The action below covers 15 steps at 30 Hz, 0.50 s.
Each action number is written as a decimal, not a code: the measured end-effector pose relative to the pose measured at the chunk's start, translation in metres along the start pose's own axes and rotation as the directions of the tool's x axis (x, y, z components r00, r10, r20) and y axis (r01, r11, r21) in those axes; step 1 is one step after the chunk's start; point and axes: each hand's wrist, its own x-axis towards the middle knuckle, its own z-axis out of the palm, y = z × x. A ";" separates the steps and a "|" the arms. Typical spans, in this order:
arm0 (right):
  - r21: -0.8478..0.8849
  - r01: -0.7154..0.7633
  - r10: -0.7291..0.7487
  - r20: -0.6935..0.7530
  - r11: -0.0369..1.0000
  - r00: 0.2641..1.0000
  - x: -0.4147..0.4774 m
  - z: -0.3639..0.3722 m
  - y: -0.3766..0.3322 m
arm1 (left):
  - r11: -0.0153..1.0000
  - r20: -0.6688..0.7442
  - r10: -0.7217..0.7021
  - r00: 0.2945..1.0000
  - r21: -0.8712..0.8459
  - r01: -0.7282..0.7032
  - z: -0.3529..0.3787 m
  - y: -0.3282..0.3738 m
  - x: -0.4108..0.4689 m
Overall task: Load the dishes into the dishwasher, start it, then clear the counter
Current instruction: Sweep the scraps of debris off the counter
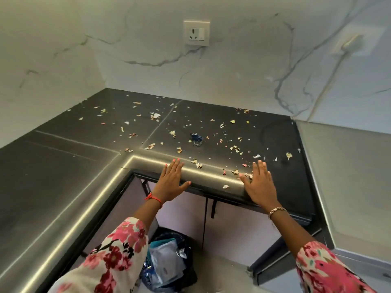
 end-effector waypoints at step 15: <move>0.160 -0.037 0.036 0.007 0.986 0.999 0.055 0.081 -0.072 | 0.997 0.018 0.058 0.998 -0.061 -0.057 0.026 -0.040 0.077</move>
